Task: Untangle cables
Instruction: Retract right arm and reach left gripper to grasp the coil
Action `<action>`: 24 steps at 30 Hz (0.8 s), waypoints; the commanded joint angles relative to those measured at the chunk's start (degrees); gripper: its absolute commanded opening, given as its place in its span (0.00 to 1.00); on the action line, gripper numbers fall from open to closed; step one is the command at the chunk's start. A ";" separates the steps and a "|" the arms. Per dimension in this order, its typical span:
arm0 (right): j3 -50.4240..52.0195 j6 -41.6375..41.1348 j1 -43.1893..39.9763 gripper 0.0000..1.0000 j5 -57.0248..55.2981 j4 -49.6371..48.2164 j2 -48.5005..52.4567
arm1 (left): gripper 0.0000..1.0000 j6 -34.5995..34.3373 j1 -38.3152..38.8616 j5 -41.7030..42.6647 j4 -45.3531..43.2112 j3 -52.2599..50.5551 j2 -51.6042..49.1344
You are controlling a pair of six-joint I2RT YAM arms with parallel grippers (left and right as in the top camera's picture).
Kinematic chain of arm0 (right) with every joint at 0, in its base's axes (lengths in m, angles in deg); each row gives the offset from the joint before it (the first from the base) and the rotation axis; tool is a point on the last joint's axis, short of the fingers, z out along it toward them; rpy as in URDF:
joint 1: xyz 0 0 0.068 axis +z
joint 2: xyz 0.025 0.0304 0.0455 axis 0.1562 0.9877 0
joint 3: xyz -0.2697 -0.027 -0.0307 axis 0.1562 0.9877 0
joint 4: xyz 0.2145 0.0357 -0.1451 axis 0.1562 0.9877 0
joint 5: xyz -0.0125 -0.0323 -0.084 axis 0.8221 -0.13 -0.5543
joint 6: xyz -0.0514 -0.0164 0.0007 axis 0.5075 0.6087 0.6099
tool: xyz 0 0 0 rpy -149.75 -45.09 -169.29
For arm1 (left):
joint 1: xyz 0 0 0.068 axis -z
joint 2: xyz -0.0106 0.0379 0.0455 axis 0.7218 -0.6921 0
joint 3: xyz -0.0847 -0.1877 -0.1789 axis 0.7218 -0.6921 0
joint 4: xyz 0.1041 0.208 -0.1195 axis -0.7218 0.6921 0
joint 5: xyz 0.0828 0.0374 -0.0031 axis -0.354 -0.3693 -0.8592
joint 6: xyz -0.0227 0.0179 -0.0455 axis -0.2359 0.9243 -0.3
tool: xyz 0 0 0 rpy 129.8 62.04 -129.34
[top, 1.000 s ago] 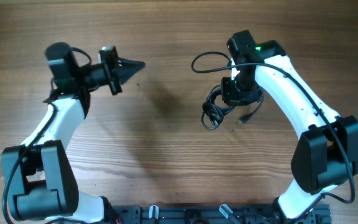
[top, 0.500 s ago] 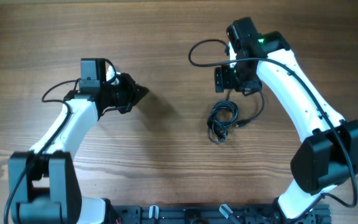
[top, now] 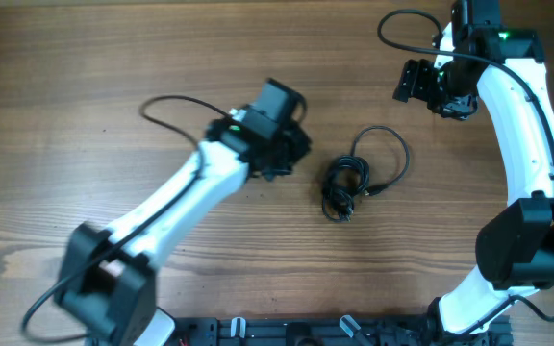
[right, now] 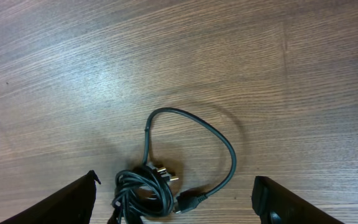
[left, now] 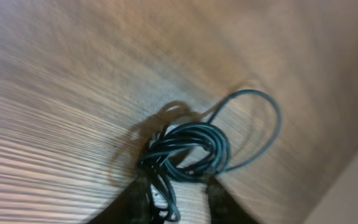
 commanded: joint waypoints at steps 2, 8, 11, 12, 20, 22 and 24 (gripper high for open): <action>-0.94 1.16 -0.09 0.83 1.33 0.13 0.31 | 0.42 -6.75 4.35 2.16 -5.14 0.13 -6.58; -0.94 1.40 -0.09 0.82 1.18 0.11 0.31 | 0.47 -11.21 5.05 8.00 -8.39 0.11 -13.03; -0.94 1.62 -0.09 0.82 1.20 0.11 0.31 | 0.38 -10.73 5.09 14.97 -9.35 0.13 -13.33; -0.94 1.73 -0.09 0.82 1.20 0.11 0.31 | 0.36 -10.01 4.92 16.09 -9.33 0.13 -13.25; -0.94 2.62 -0.02 0.82 1.22 0.35 0.31 | 0.27 -3.08 2.82 20.52 -7.02 0.20 -11.17; -0.94 2.62 -0.02 0.82 1.22 0.33 0.31 | 0.29 -3.26 2.49 15.63 -3.21 0.20 -8.61; -0.94 2.60 -0.02 0.82 1.42 0.24 0.31 | 0.33 -3.85 2.82 12.39 -2.27 0.20 -6.97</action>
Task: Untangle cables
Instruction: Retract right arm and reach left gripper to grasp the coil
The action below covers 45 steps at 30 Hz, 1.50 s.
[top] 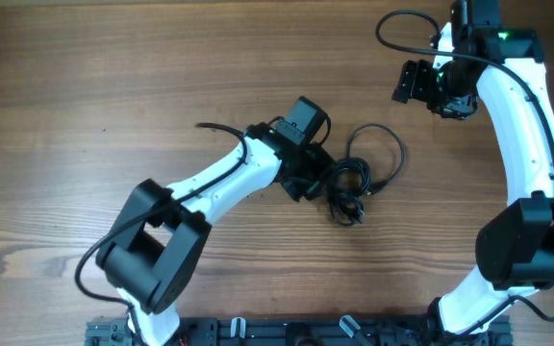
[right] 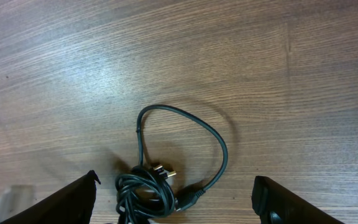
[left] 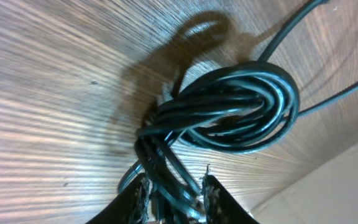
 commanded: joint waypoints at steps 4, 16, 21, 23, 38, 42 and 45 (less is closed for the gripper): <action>-0.94 1.11 -0.02 0.82 1.14 0.26 0.31 | 0.56 -0.57 2.73 -7.30 -0.57 0.20 4.22; -0.94 1.14 -0.02 0.82 1.14 0.02 0.31 | 0.40 -4.52 6.36 -6.67 -3.91 0.17 -1.18; -0.94 1.16 -0.02 0.82 1.11 -0.20 0.31 | 0.40 -4.52 6.36 -5.99 -5.20 0.17 -3.52; -0.92 1.18 -0.02 0.82 1.09 -0.20 0.33 | 0.39 -4.52 6.38 -6.05 -5.57 0.17 -3.69; -0.57 1.20 -0.02 0.82 1.14 -0.15 0.33 | 0.21 -4.46 6.36 -7.82 -9.11 0.17 -4.52; -0.57 1.29 -0.02 0.82 1.16 -0.15 0.33 | 0.04 -4.13 6.05 -8.50 -7.67 0.17 -4.52; -0.57 1.38 -0.02 0.82 1.16 -0.17 0.33 | 0.04 -1.09 4.39 -8.50 -7.45 0.17 -4.52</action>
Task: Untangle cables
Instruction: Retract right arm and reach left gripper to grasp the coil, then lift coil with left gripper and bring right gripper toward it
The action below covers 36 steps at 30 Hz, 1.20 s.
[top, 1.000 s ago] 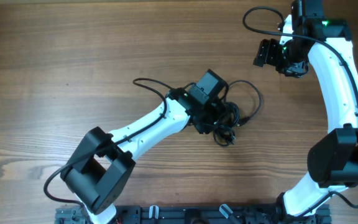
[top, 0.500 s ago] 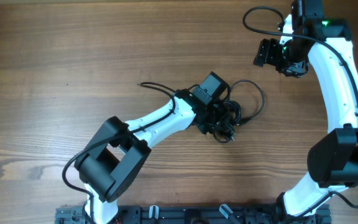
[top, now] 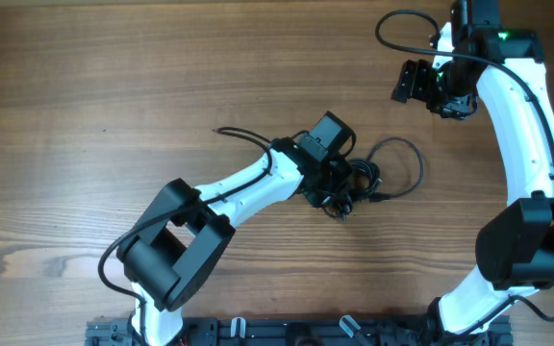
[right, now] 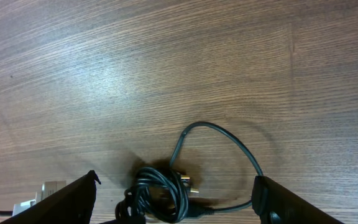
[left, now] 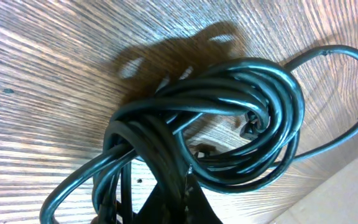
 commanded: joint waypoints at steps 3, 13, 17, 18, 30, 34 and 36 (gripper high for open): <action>-0.59 1.31 0.79 0.82 0.55 -0.17 0.33 | 0.04 10.16 -4.42 -1.16 0.68 0.15 -0.98; -0.59 4.09 7.21 0.82 8.02 -2.95 0.33 | 0.04 29.57 -21.29 20.59 4.96 0.15 -0.94; -0.59 4.15 8.92 0.82 9.60 -2.95 0.33 | 0.04 38.75 -28.96 27.58 7.52 0.15 -0.92; -0.59 4.17 9.16 0.82 10.47 -2.95 0.33 | 0.03 40.26 -29.68 27.54 7.67 0.15 -0.92; -0.59 4.15 11.45 0.82 15.52 -4.00 0.33 | 0.04 44.46 -30.12 15.30 10.62 0.15 1.86; -0.59 4.92 11.45 0.82 16.20 -4.35 0.33 | 0.04 44.44 -30.10 8.87 14.03 0.15 10.34; -0.59 8.50 11.45 0.82 20.94 -4.52 0.33 | 0.04 44.41 -29.53 9.51 14.43 0.15 10.97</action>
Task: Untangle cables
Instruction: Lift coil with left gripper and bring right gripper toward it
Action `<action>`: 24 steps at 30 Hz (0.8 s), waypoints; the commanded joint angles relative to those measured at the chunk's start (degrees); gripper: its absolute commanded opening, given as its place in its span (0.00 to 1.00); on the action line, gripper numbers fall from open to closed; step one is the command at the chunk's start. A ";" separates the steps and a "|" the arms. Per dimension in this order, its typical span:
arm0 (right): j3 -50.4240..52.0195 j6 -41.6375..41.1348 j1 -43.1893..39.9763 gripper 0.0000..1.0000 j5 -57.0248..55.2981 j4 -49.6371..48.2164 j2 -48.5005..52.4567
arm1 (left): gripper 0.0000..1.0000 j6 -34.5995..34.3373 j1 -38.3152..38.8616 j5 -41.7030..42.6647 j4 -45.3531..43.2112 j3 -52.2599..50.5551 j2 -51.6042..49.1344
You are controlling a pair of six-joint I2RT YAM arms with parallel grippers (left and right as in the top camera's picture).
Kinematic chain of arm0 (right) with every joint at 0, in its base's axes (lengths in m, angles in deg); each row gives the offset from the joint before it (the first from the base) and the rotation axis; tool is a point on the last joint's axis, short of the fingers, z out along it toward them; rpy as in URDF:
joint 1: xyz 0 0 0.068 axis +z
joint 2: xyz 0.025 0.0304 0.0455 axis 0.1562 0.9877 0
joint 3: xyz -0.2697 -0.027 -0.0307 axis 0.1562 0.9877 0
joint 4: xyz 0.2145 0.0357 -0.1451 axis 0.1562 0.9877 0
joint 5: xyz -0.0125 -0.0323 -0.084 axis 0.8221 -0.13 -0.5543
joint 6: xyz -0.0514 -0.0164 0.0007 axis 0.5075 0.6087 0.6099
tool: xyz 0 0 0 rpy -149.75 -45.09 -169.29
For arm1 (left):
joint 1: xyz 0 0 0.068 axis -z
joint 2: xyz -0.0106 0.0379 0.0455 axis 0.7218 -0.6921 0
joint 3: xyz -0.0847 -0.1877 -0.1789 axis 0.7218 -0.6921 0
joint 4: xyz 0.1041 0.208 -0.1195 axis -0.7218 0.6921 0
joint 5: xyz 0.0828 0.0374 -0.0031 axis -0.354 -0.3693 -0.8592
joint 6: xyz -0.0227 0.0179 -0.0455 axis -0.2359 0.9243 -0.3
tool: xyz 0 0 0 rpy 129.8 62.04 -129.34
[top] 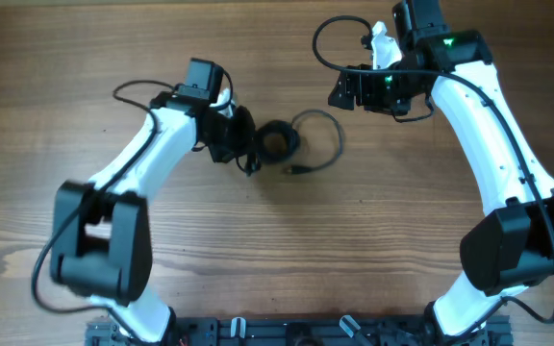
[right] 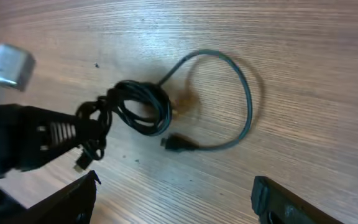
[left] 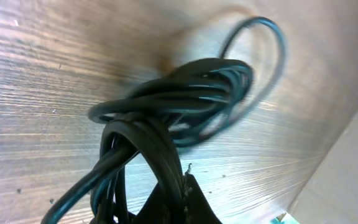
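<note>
A dark tangled cable bundle lies on the wooden table, with a loose loop curving right and a plug end below it. My left gripper is shut on strands at the bundle's left side; in the left wrist view the bundle fills the frame just beyond the fingers. My right gripper stands open, up and to the right of the loop, nothing between its fingers. In the right wrist view the bundle and loop lie ahead of it.
The wooden table carries nothing else. My left arm reaches in from the lower left, my right arm from the right. A black rail runs along the front edge.
My left gripper, still shut on the bundle, has carried it up and to the left across the table. My right gripper has moved left, closer to the loop, and stays open.
My left gripper stood left of the bundle, which lay at the table's middle. Then its fingers were around the bundle's strands, then shut on them. Now the bundle sits further up and left, and the right gripper has come over beside it.
</note>
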 commanded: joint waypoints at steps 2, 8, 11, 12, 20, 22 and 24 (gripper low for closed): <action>-0.59 4.94 0.35 0.82 6.54 0.15 0.33 | 0.04 1.11 1.68 -1.07 0.59 0.39 2.60; -0.59 5.66 0.46 0.82 8.02 2.01 0.33 | 0.04 1.11 2.05 1.31 1.05 0.39 2.60; -0.59 5.68 1.68 0.82 8.02 1.86 0.33 | 0.04 1.09 2.12 1.97 1.11 0.39 2.60; -0.59 5.66 2.36 0.82 8.02 1.64 0.33 | 0.04 1.11 2.12 2.21 1.16 0.39 2.60; -0.59 5.60 6.21 0.82 15.30 1.03 0.33 | 0.04 3.04 -4.96 23.43 -0.68 0.39 2.60; -0.59 5.60 6.73 0.82 17.55 0.92 0.33 | 0.04 2.99 -7.17 26.25 -0.76 0.39 2.60; -0.59 5.44 8.26 0.81 20.90 -0.37 0.33 | 0.04 2.84 -8.07 27.32 -0.90 0.39 2.60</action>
